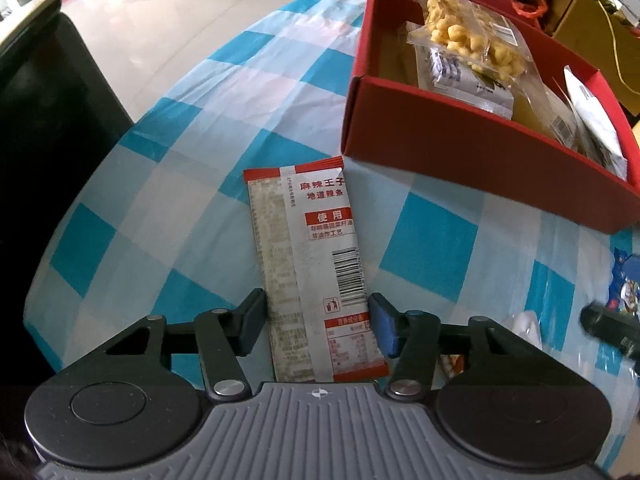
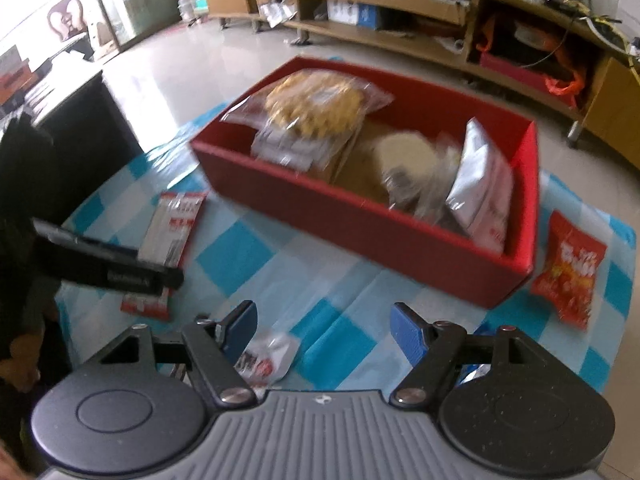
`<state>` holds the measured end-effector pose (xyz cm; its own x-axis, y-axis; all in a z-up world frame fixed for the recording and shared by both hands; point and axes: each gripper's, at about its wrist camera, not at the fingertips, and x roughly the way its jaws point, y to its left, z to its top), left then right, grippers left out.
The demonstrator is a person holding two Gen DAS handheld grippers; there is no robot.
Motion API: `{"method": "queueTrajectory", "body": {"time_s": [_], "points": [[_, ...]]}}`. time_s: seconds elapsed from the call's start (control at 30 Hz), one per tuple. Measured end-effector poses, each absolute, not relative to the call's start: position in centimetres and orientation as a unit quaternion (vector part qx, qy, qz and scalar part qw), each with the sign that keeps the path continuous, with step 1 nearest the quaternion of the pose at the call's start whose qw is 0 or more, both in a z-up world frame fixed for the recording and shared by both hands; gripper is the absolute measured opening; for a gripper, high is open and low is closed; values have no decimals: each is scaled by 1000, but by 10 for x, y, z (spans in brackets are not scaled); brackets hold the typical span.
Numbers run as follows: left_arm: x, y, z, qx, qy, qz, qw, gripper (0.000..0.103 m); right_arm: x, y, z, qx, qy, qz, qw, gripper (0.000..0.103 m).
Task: Organize snacks
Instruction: 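Grasp the white printed pouch with the right tool while the left tool holds the strip pack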
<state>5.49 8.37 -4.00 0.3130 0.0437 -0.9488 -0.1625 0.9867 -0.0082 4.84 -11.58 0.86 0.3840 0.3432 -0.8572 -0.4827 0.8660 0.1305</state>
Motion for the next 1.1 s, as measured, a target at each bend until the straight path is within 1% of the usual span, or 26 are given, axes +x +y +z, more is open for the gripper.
{"method": "queueTrajectory", "body": {"time_s": [0.1,0.37,0.5,0.6,0.73,0.83,1.0,1.1], "points": [[54,93,-42,-51,581,58,810,60,32,-102,1,-97,496,268,820,72],[53,103,-43,-48,578,37,814,60,-15,-52,-29,-166,513,317,781,73],[51,103,-42,-44,578,33,814,61,-25,-42,-33,-151,525,353,759,73],[51,104,-41,-49,579,31,813,62,-23,-44,-25,-124,528,381,749,73],[53,105,-42,-52,580,30,813,63,-13,-54,-11,-156,490,372,773,73],[54,103,-43,-44,579,31,813,65,7,-56,-16,-166,493,358,775,73],[55,99,-45,-30,579,32,814,65,24,-34,-27,-222,481,388,754,73],[54,99,-45,-26,578,30,815,66,24,-22,-32,-274,473,431,718,73]]}}
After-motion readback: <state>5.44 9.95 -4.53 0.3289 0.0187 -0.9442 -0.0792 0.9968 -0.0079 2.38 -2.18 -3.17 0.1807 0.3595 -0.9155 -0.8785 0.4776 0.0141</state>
